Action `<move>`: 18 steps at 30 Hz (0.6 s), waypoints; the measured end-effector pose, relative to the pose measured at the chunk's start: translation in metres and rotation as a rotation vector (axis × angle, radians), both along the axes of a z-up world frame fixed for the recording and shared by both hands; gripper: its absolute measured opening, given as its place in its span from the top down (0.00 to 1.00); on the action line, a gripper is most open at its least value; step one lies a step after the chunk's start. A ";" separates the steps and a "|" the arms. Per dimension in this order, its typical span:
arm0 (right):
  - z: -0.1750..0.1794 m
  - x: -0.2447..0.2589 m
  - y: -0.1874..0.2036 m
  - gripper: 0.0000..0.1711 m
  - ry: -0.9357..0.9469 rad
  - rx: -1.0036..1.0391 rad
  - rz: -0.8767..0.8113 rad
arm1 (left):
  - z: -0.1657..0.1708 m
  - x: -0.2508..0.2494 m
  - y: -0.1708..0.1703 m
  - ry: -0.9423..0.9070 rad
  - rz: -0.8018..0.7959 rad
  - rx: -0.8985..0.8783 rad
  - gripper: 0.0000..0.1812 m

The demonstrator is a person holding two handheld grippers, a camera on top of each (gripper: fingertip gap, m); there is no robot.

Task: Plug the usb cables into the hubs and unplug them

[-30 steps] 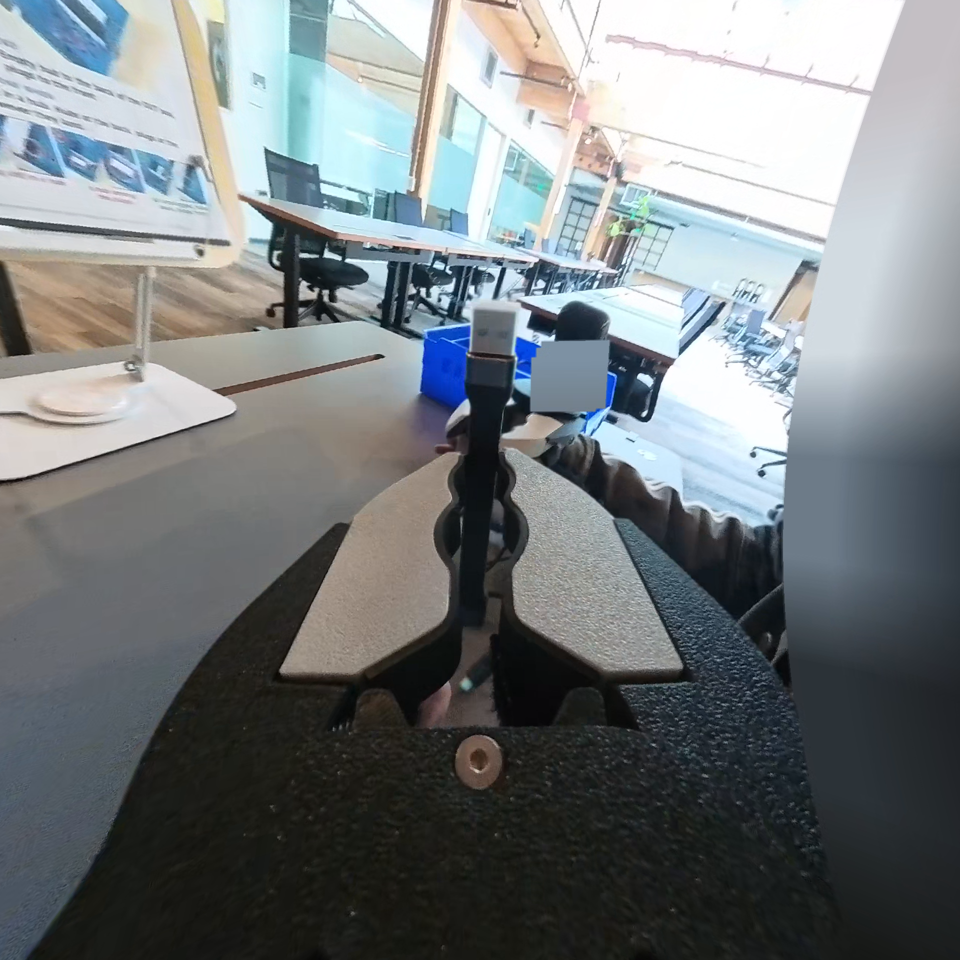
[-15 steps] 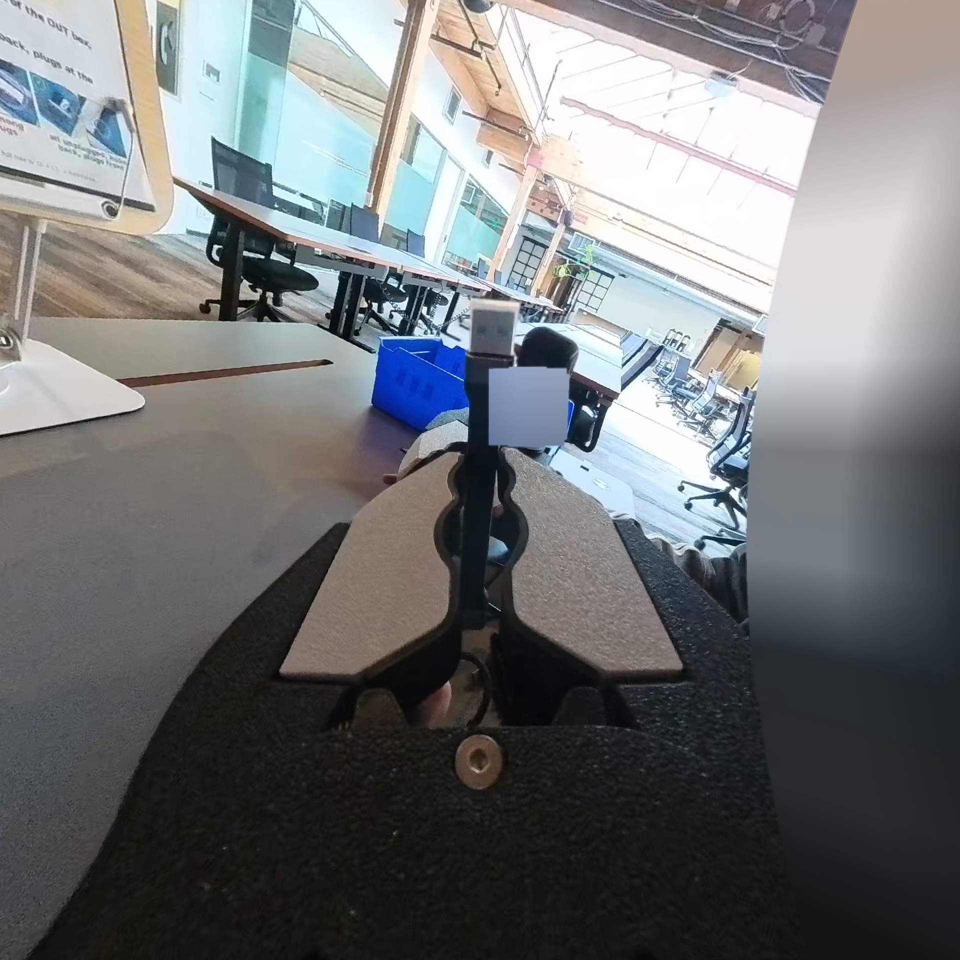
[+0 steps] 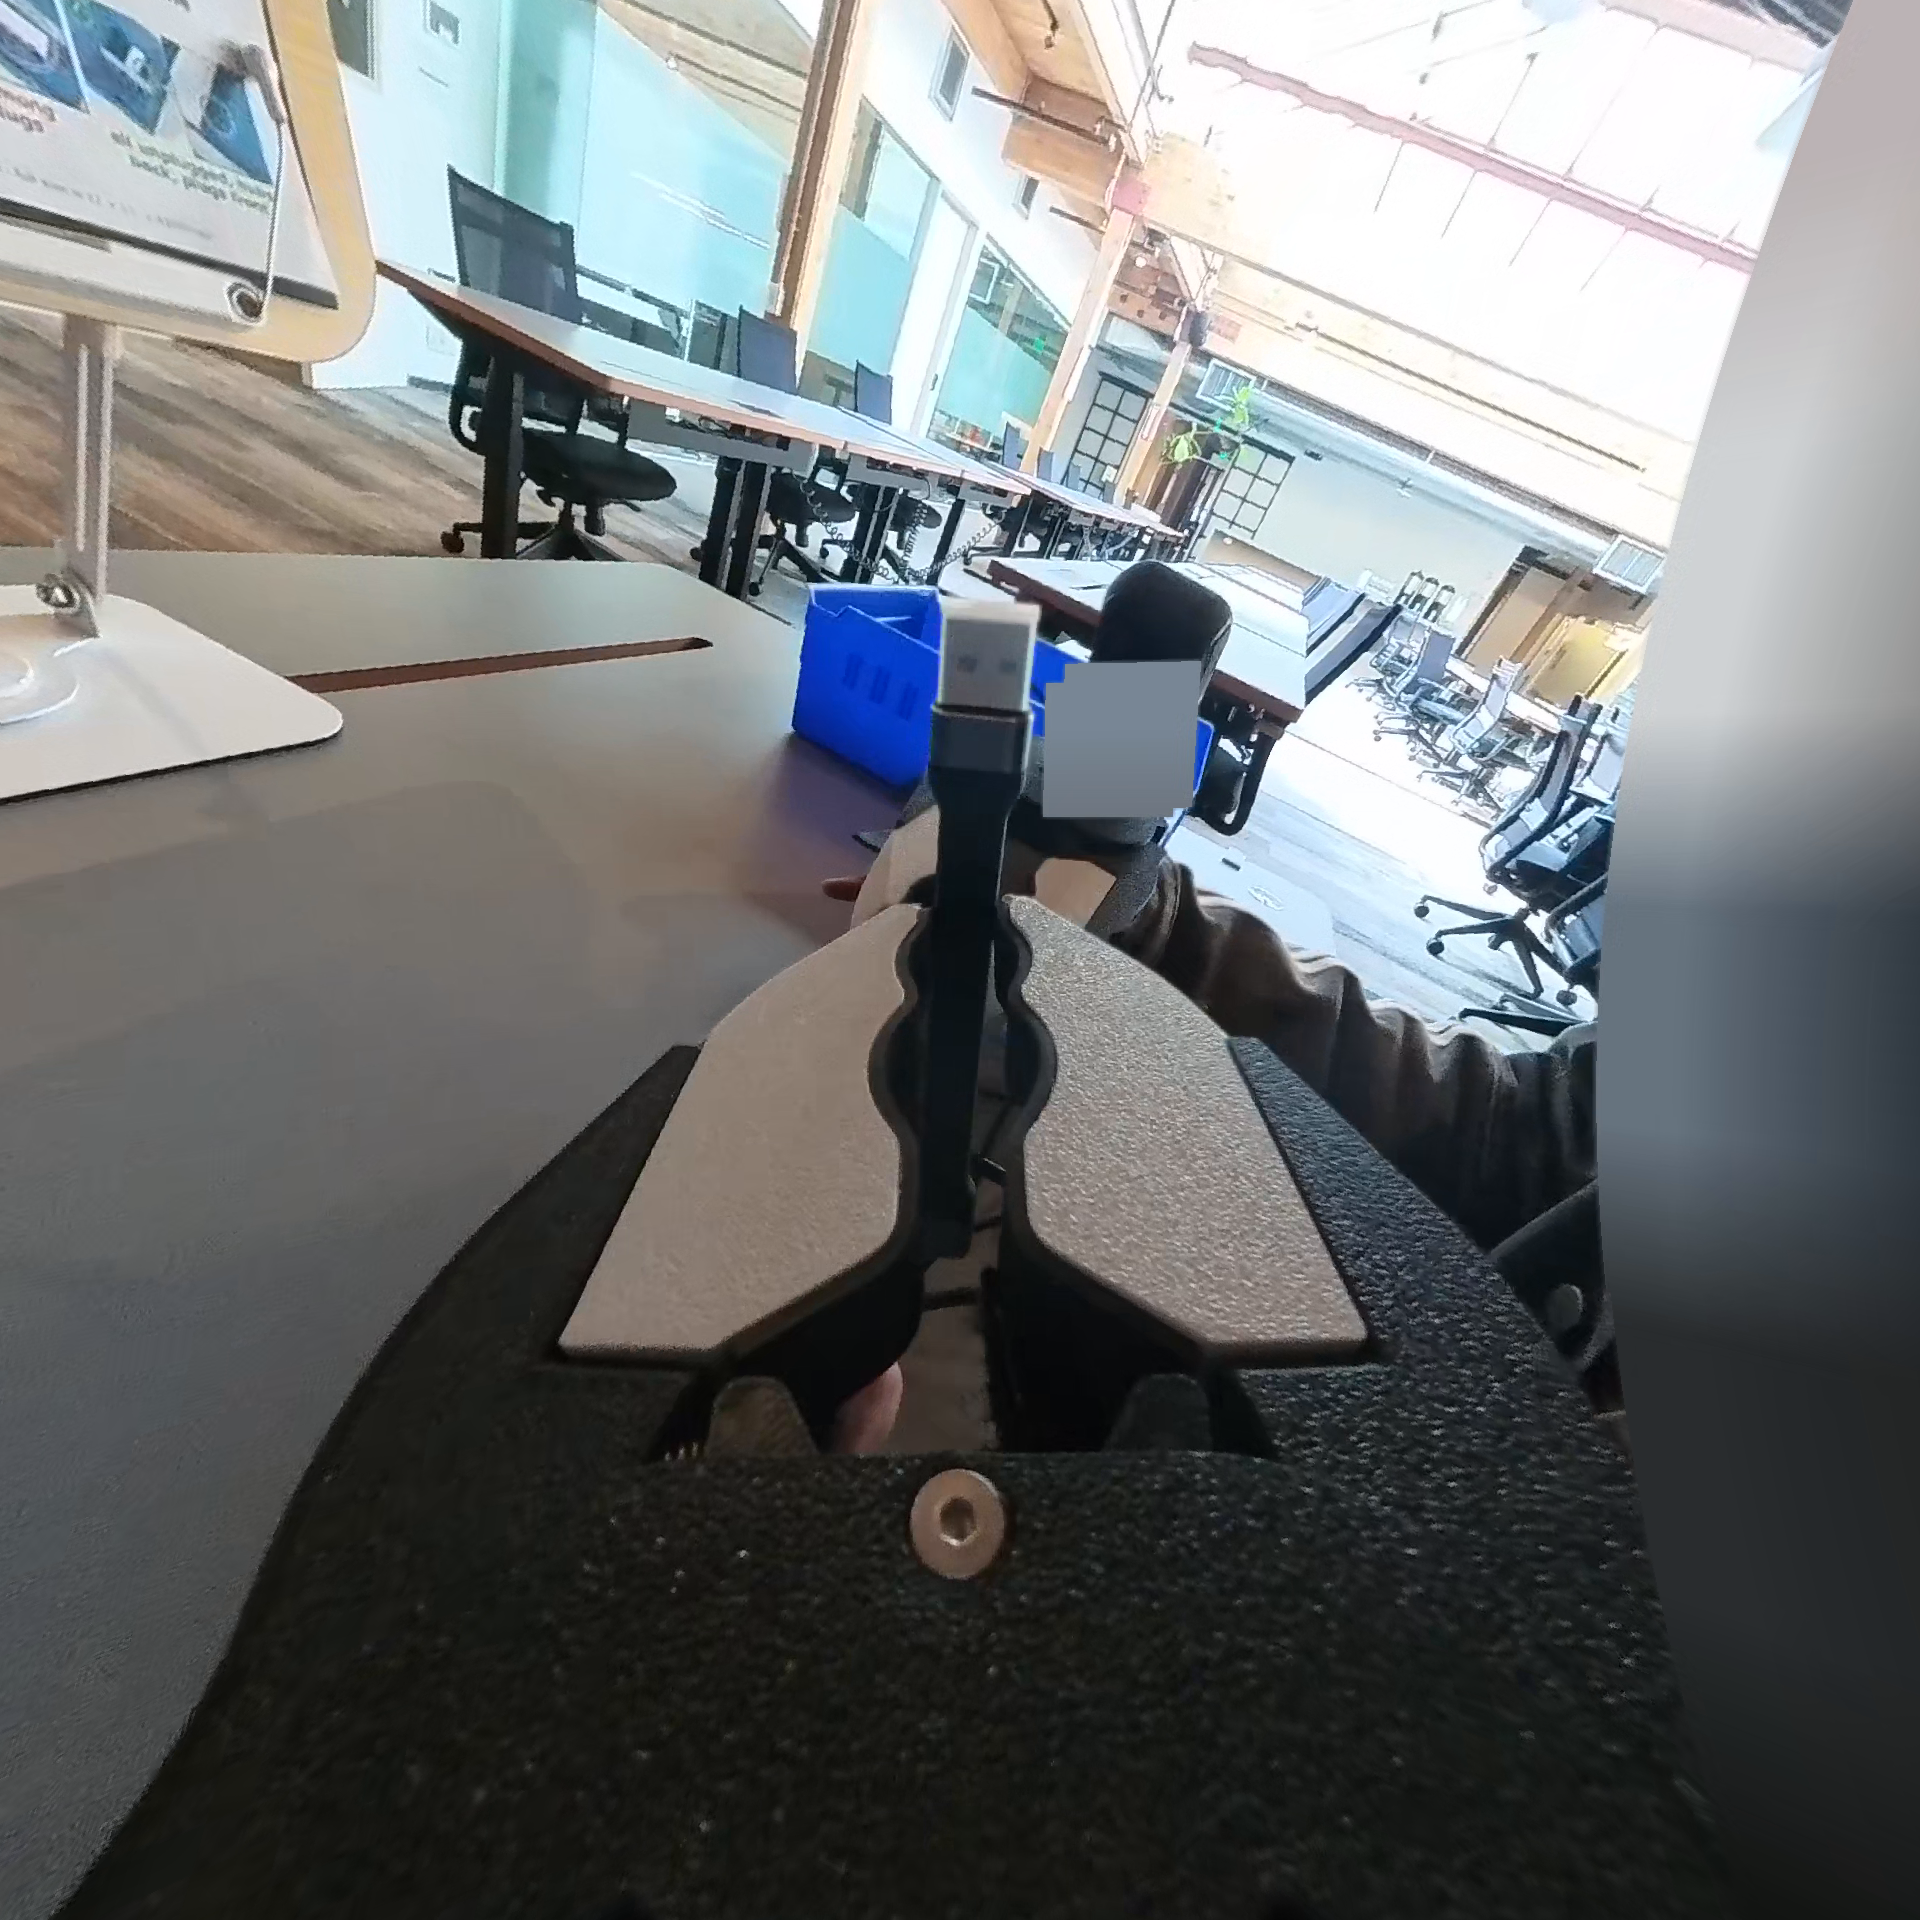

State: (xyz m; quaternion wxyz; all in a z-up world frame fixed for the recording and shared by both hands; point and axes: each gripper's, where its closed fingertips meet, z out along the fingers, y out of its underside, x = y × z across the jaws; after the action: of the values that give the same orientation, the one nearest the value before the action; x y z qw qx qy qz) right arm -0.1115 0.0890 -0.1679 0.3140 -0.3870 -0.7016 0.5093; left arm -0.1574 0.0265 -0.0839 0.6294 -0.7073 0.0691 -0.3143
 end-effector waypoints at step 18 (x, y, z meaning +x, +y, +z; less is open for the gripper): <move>-0.056 0.010 0.011 0.75 -0.324 0.269 -0.048 | -0.014 0.008 0.003 0.002 -0.042 -0.027 0.94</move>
State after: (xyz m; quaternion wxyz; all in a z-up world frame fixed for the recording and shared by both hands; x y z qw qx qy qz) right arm -0.1017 0.1003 -0.2235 0.2581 -0.4352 -0.7950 0.3346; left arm -0.1497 0.0296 -0.0980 0.6132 -0.7143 0.0801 -0.3277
